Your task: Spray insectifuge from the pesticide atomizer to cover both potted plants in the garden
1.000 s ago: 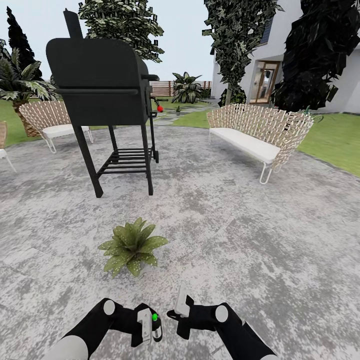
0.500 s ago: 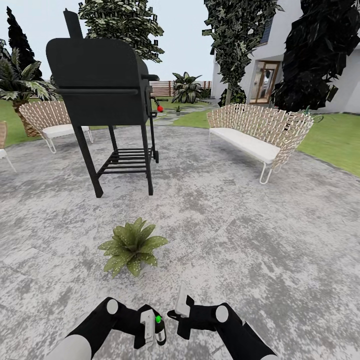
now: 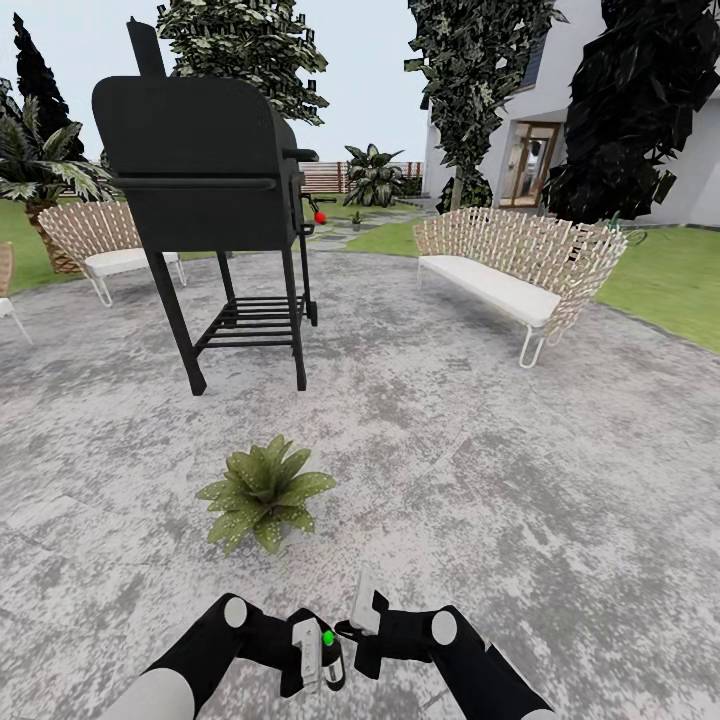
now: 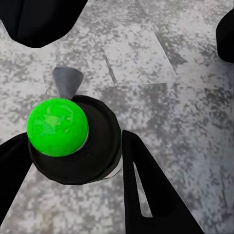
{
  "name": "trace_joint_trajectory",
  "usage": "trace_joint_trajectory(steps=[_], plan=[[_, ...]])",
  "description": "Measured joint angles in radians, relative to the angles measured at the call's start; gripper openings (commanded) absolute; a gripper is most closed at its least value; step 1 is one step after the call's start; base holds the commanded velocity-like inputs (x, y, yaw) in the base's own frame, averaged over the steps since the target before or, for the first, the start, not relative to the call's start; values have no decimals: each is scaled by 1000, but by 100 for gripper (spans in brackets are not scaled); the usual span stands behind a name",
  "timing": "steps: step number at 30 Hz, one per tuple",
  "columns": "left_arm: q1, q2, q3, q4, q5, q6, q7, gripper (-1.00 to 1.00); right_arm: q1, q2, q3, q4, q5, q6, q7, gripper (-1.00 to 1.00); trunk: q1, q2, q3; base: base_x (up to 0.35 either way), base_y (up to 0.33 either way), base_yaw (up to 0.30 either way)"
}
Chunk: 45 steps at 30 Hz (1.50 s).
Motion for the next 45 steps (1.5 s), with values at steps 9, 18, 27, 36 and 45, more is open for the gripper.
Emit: trace_joint_trajectory(steps=[9, 18, 27, 36, 45], plan=[[0, -1, 0, -2, 1, 2, 0, -100, 0, -1, 0, 1, 0, 0, 0, -100, 0, 0, 0, 0, 0, 0], [-1, -3, 0, -2, 45, -3, -1, -100, 0, -1, 0, 2, 0, 0, 0, -100, 0, 0, 0, 0, 0, 0], [-2, -1, 0, -2, 49, -3, -1, -100, 0, -1, 1, 2, 0, 0, 0, -100, 0, 0, 0, 0, 0, 0], [4, 60, -6, 11, 31, 2, 2, -100, 0, -1, 2, 2, 0, 0, 0, -100, 0, 0, 0, 0, 0, 0], [19, 209, 0, 14, 43, 1, 4, -100, 0, -10, -5, 43, -1, -3, -4, 100, 0, 0, 0, 0, 0, 0]])
